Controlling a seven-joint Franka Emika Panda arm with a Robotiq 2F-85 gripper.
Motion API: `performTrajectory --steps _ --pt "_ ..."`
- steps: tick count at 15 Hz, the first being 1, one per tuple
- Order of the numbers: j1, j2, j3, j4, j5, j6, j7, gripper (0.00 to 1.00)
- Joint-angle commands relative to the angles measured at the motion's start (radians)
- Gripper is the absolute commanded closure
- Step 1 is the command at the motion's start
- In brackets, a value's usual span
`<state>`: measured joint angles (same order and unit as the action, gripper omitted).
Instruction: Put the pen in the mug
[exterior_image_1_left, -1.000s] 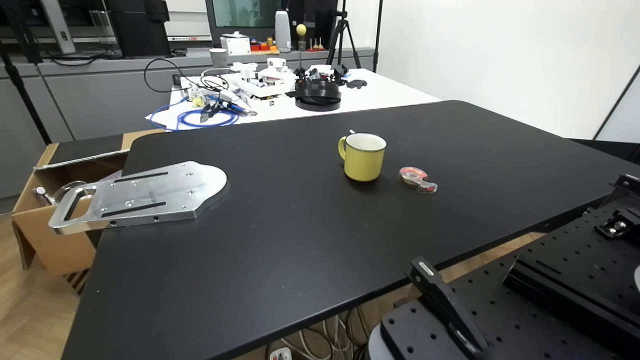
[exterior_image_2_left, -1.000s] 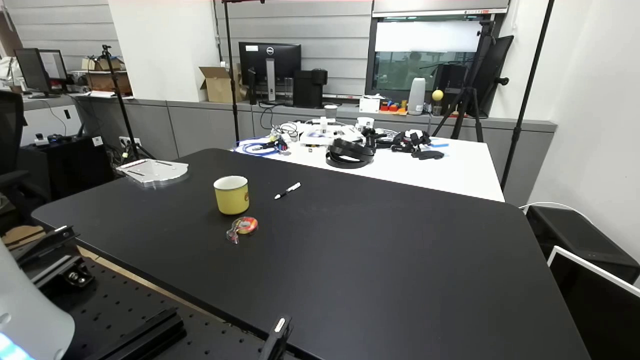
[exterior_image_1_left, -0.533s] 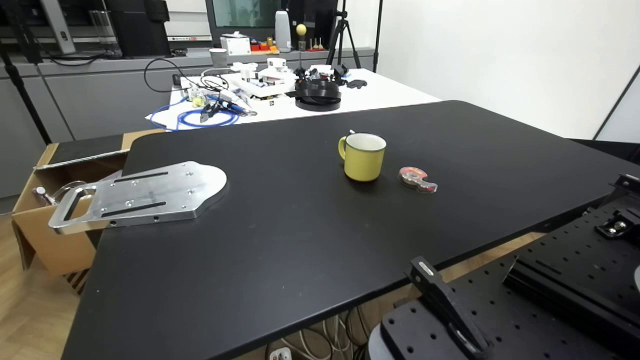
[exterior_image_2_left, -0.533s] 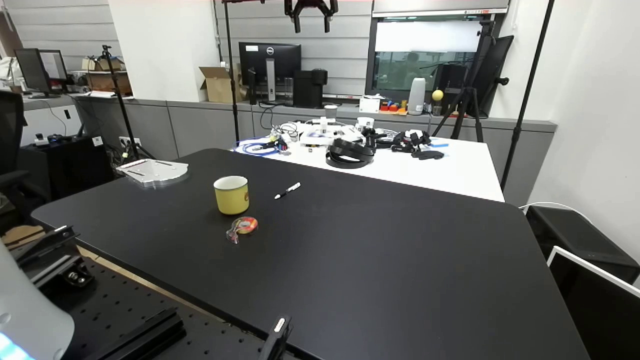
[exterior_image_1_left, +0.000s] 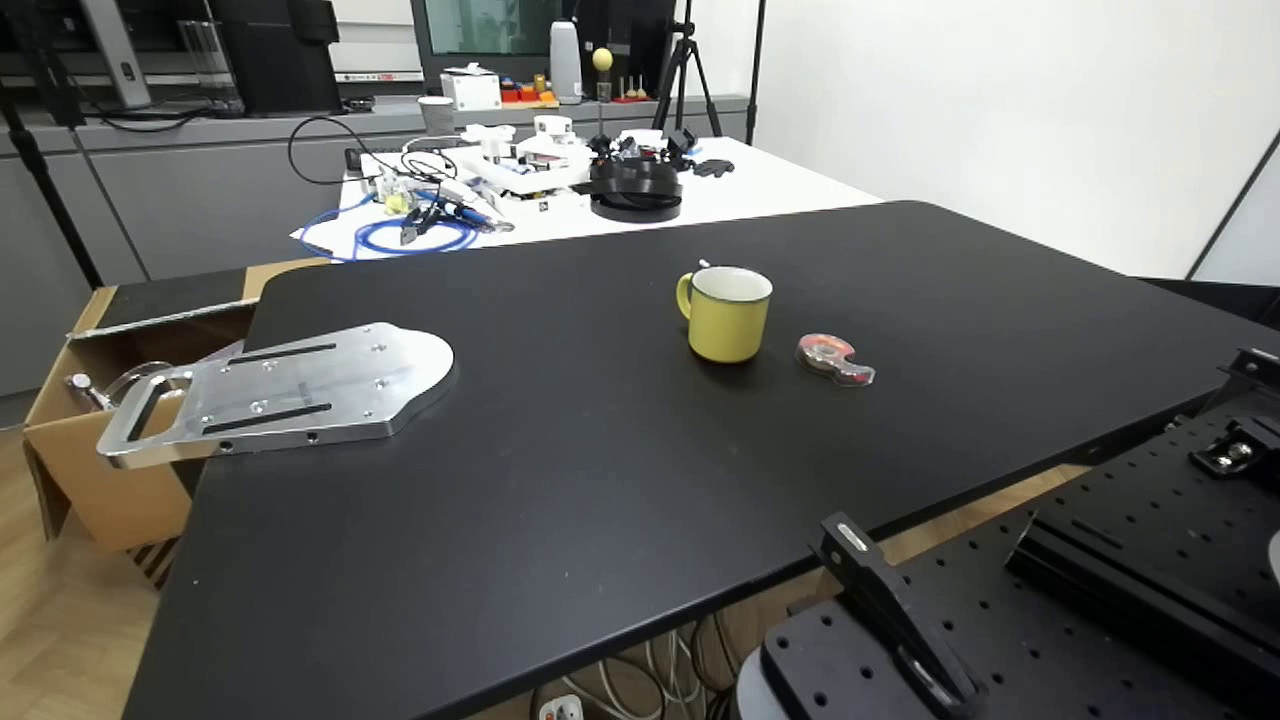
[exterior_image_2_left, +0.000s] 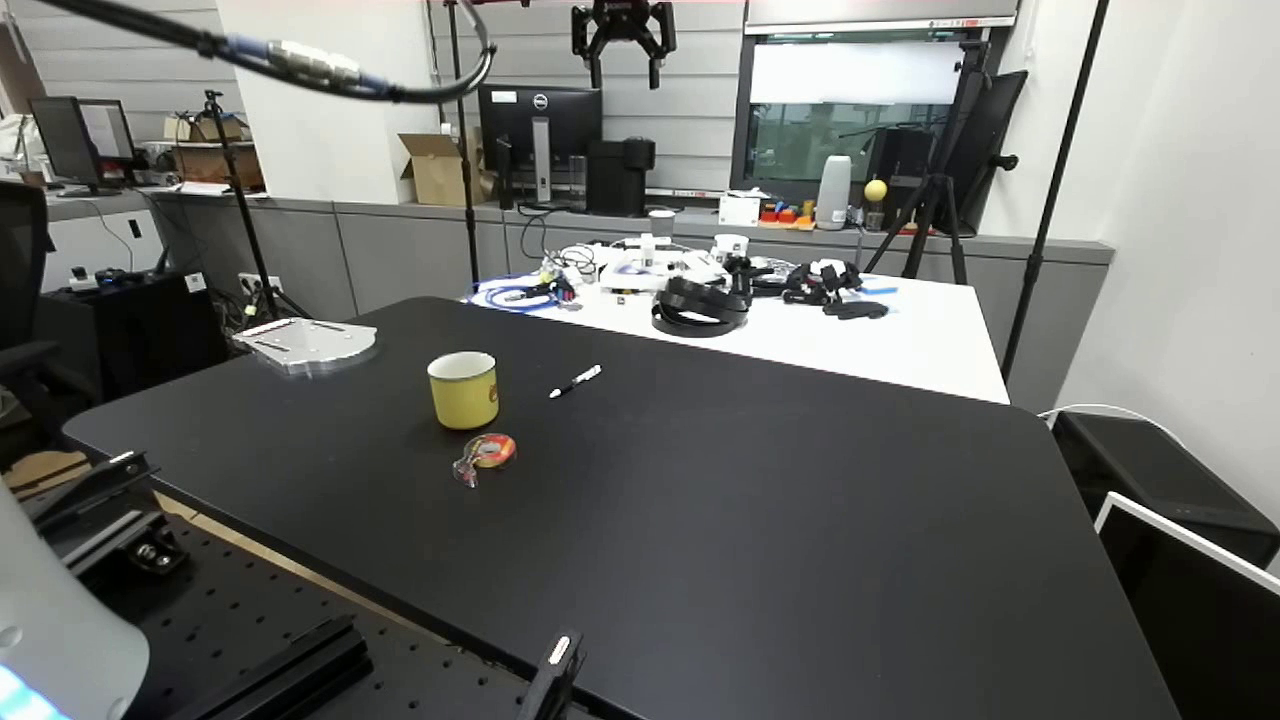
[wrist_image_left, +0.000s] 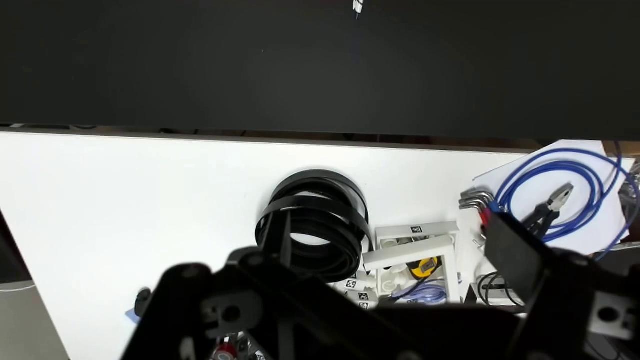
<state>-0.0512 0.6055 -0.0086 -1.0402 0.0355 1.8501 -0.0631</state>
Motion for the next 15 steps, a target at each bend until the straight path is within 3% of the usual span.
performTrajectory --steps 1,8,15 --pt "0.0 0.0 0.0 0.001 0.0 -0.001 0.0 0.0" --pt "0.014 0.008 -0.009 -0.042 -0.02 0.005 0.025 0.0" --pt "0.019 -0.007 -0.002 -0.358 -0.015 0.145 0.013 0.0"
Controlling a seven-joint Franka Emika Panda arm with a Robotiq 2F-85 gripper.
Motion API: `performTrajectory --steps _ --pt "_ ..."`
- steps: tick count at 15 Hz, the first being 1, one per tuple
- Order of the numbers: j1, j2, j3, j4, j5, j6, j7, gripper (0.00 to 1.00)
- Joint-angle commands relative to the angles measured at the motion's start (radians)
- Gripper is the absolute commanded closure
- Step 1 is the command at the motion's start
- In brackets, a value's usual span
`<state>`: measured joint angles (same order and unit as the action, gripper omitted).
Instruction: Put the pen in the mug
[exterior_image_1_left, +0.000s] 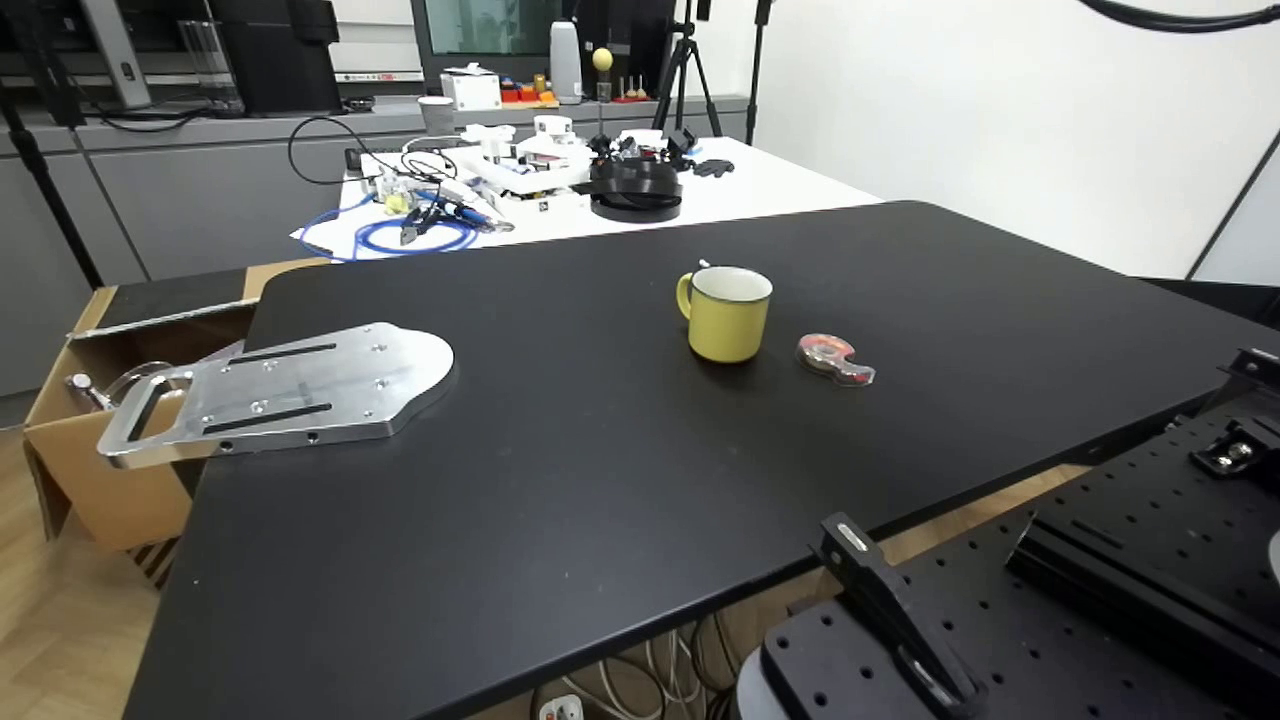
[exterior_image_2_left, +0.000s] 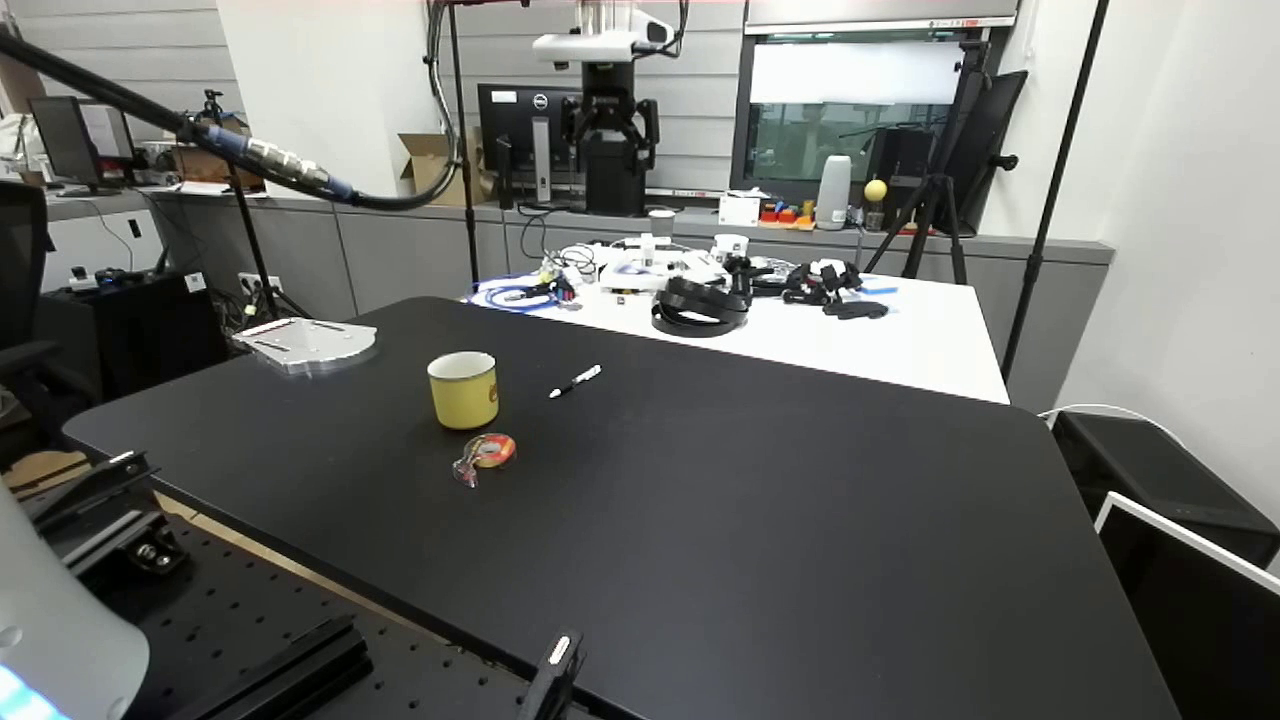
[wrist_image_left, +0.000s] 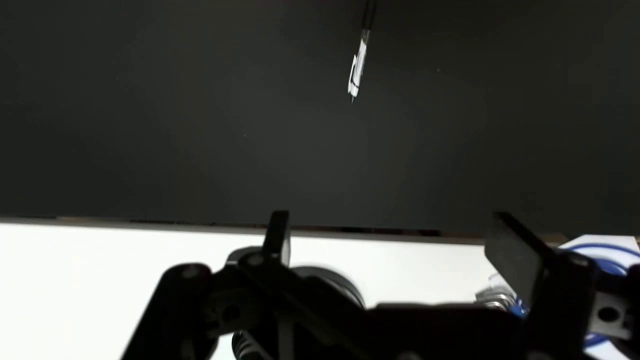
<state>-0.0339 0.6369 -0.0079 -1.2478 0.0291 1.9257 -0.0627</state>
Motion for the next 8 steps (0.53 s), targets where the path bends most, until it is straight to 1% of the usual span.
performTrajectory --steps 1,5,6,8 --pt "-0.001 -0.045 -0.002 -0.202 -0.005 0.101 0.008 0.0" --pt "-0.01 -0.057 -0.004 -0.386 -0.007 0.226 -0.008 0.0" --pt "-0.009 -0.05 -0.008 -0.42 -0.011 0.249 -0.001 0.0" --pt "0.001 -0.042 -0.022 -0.478 -0.032 0.257 0.024 0.0"
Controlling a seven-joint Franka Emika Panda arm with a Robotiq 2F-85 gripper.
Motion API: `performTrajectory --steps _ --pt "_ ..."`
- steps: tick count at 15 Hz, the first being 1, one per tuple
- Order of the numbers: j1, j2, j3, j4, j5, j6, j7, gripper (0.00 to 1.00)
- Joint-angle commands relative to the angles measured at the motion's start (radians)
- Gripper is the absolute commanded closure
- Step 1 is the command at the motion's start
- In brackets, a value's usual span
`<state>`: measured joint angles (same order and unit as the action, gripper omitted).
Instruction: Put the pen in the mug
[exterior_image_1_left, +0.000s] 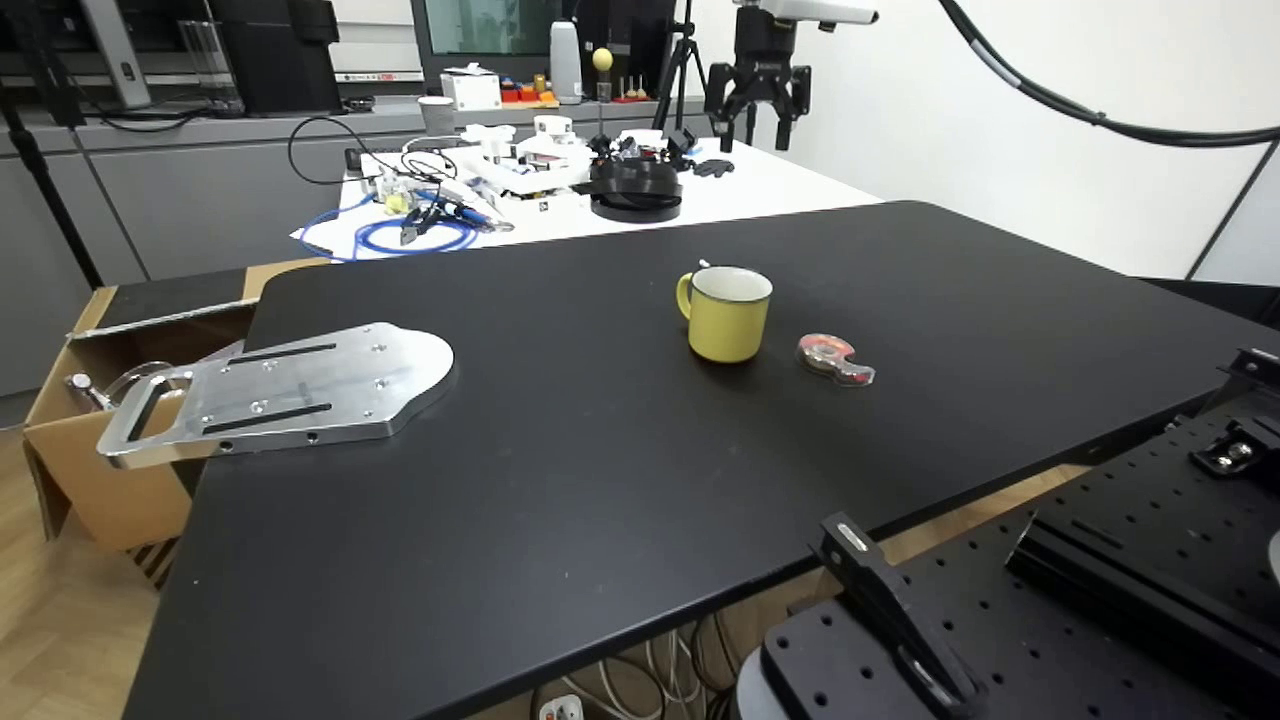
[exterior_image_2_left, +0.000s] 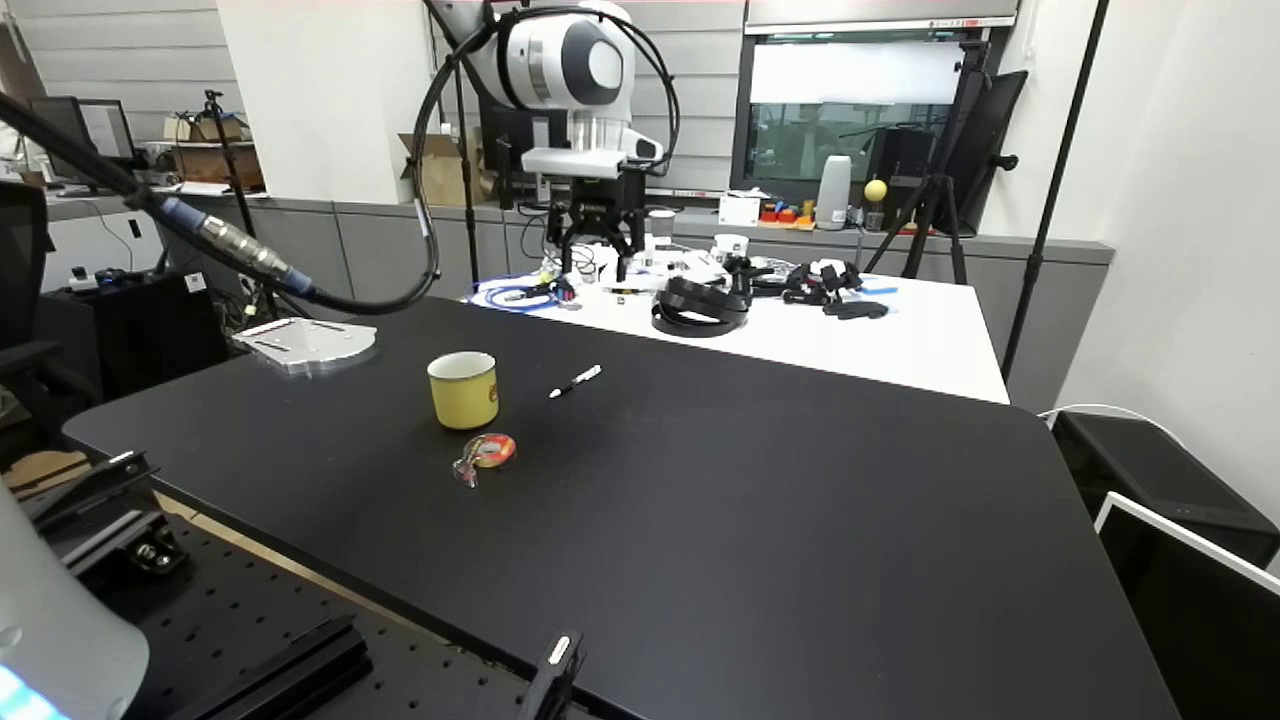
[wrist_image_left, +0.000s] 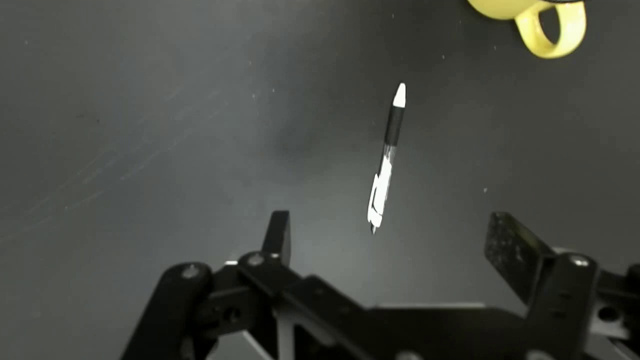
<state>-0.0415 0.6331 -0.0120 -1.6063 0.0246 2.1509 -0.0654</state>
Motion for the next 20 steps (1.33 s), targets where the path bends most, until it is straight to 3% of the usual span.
performTrajectory --steps 1,9,13,20 --pt "-0.002 0.001 0.0 -0.033 -0.009 0.008 0.003 0.0" --pt "-0.001 0.007 0.001 -0.041 -0.01 0.02 0.002 0.0" --pt "0.014 0.073 0.01 -0.024 -0.005 0.075 0.021 0.0" --pt "0.021 0.178 0.049 -0.037 0.038 0.291 0.019 0.0"
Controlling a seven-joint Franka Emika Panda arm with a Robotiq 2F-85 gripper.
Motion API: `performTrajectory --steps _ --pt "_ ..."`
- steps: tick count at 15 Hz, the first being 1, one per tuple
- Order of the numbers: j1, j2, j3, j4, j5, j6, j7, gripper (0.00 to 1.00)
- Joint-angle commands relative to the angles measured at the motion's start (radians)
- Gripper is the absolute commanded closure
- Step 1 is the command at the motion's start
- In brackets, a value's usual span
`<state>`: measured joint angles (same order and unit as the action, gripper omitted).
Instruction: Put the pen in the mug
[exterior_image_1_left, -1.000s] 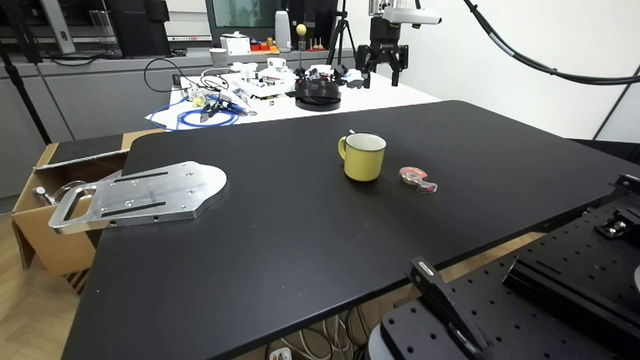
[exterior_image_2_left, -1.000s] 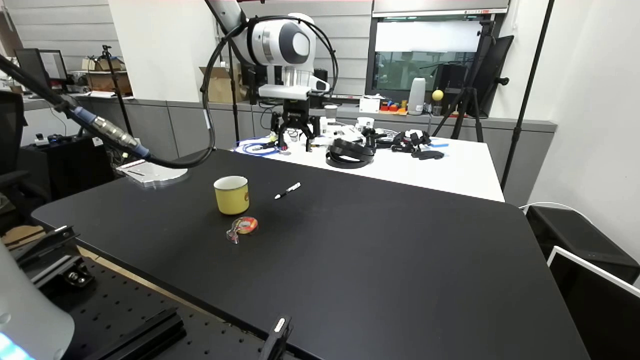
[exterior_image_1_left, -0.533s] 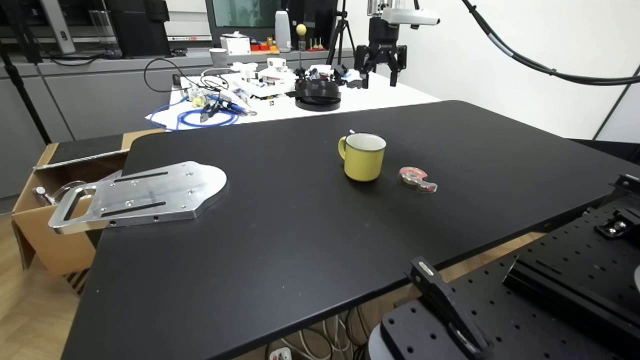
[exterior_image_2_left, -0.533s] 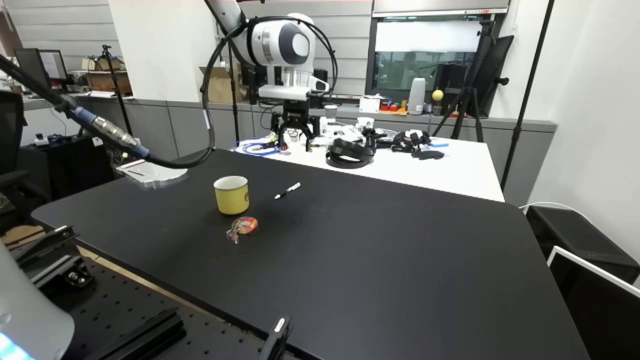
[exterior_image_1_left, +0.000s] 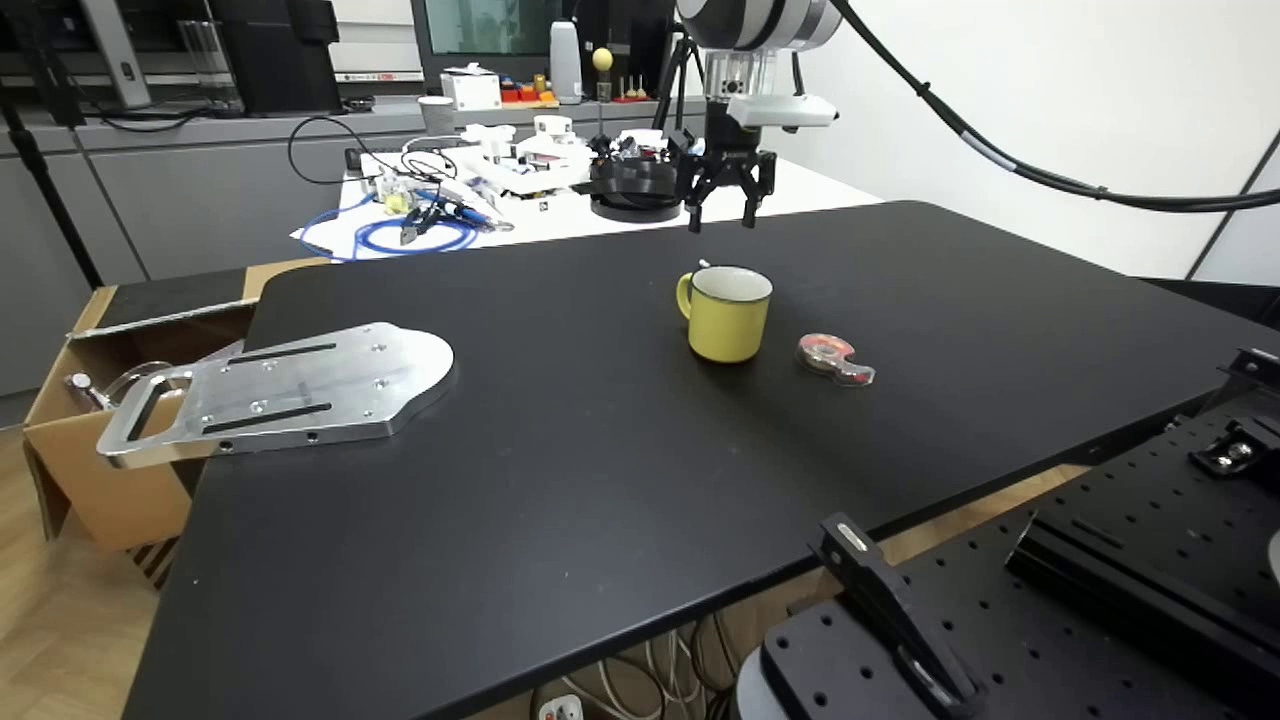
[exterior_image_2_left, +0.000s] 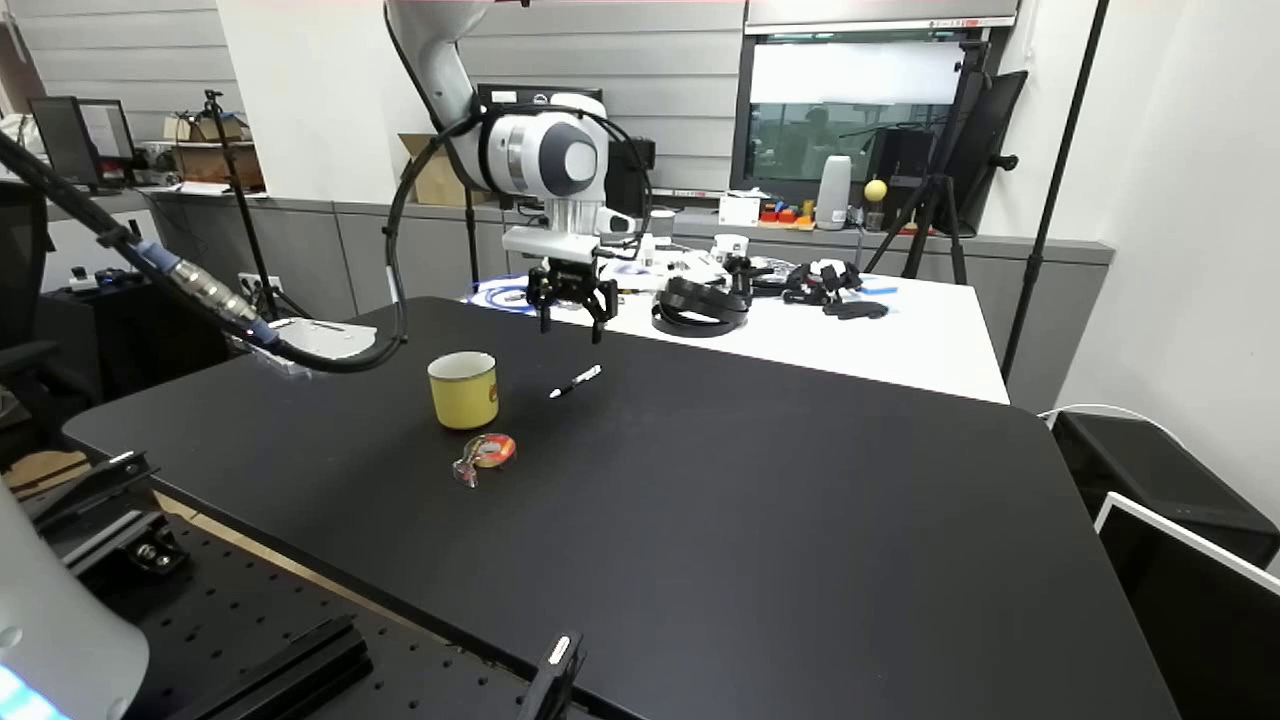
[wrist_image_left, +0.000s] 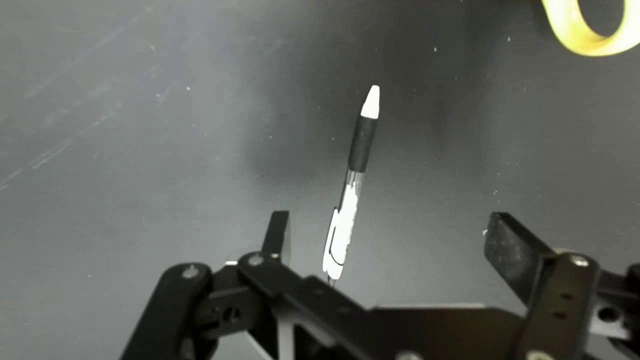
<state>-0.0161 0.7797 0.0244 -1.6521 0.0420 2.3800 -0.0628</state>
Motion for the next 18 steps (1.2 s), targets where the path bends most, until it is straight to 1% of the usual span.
performTrajectory --steps 1,4,11,12,13,14,15,18 --pt "-0.005 0.046 0.015 0.012 0.021 0.078 0.014 0.0" --pt "-0.007 0.077 0.012 0.016 0.024 0.111 0.014 0.0" --pt "-0.006 0.129 0.003 0.029 0.014 0.125 0.018 0.0" --pt "-0.003 0.136 0.001 0.031 0.013 0.126 0.021 0.25" --pt "-0.003 0.141 0.001 0.033 0.014 0.123 0.023 0.26" --pt "-0.003 0.147 0.0 0.036 0.014 0.121 0.027 0.32" --pt "-0.002 0.152 -0.001 0.04 0.014 0.119 0.029 0.4" --pt "0.004 0.161 -0.012 0.052 0.01 0.111 0.042 0.61"
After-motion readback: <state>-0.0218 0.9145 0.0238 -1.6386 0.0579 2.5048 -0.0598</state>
